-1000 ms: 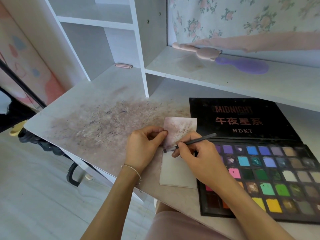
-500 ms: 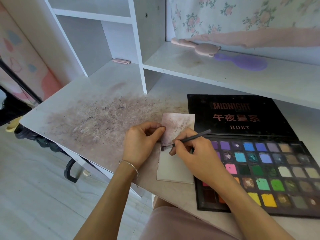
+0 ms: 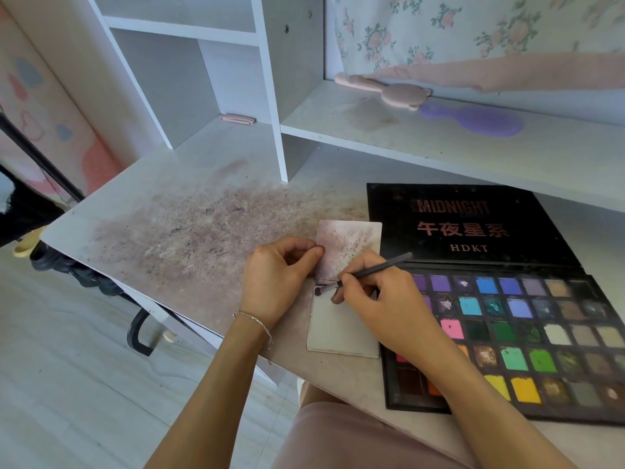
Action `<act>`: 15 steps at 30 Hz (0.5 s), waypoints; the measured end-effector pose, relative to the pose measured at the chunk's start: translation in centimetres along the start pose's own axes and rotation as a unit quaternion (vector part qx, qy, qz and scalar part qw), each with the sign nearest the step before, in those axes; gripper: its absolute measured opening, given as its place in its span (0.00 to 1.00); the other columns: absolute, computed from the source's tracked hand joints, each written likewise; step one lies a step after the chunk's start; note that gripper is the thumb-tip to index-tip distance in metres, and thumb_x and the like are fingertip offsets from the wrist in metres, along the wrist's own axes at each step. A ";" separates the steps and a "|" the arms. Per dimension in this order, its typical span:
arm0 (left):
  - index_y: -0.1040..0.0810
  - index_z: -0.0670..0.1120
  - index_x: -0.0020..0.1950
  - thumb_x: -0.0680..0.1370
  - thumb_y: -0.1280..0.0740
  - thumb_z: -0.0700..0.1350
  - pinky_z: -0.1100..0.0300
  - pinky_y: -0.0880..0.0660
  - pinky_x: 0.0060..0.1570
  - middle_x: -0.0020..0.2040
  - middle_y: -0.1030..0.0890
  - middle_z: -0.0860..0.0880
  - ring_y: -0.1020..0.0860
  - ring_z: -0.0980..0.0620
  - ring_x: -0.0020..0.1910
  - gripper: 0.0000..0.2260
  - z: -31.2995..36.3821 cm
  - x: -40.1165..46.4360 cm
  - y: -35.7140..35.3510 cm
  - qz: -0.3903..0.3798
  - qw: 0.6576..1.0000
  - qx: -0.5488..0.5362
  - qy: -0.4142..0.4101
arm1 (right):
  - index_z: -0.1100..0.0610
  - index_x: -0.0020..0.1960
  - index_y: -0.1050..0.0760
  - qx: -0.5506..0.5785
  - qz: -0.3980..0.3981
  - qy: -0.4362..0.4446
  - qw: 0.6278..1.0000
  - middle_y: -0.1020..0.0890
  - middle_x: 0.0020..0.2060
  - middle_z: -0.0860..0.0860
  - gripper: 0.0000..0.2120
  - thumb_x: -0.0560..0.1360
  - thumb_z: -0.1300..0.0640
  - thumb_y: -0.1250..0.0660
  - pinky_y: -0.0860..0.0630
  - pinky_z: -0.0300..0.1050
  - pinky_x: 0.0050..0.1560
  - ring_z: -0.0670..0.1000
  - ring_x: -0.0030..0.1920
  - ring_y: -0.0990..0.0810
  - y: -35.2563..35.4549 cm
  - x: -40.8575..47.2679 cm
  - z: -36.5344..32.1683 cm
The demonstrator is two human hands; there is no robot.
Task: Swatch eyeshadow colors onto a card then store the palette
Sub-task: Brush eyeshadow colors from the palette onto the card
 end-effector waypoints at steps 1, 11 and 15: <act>0.21 0.55 0.36 0.72 0.29 0.42 0.54 0.21 0.43 0.34 0.18 0.52 0.19 0.53 0.35 0.08 0.0 0.0 0.0 0.000 1.000 0.001 0.000 | 0.54 0.41 0.28 0.002 0.001 0.000 1.000 0.18 0.33 0.48 0.05 0.74 0.61 0.38 0.29 0.30 0.34 0.40 0.34 0.22 0.0 0.0 0.0; 0.19 0.50 0.38 0.72 0.29 0.42 0.50 0.21 0.45 0.35 0.17 0.48 0.19 0.50 0.36 0.04 -0.1 0.0 -0.1 -0.004 1.000 -0.004 0.007 | 0.51 0.41 0.28 0.003 0.024 0.008 1.000 0.18 0.33 0.46 0.06 0.75 0.61 0.38 0.29 0.29 0.35 0.40 0.36 0.21 0.3 0.0 0.0; 0.18 0.51 0.39 0.72 0.29 0.43 0.47 0.21 0.46 0.36 0.17 0.47 0.18 0.48 0.38 0.04 -0.2 0.0 -0.1 -0.004 1.000 -0.005 0.014 | 0.52 0.41 0.28 0.078 0.074 0.008 0.994 0.19 0.31 0.49 0.08 0.74 0.64 0.39 0.24 0.35 0.39 0.44 0.36 0.19 1.3 -0.1 0.0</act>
Point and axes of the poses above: each hand's wrist, its own x-axis towards the middle knuckle, its own y-axis out of the back of the hand, z = x × y, the point moved 7 cm from there along x, towards the middle knuckle
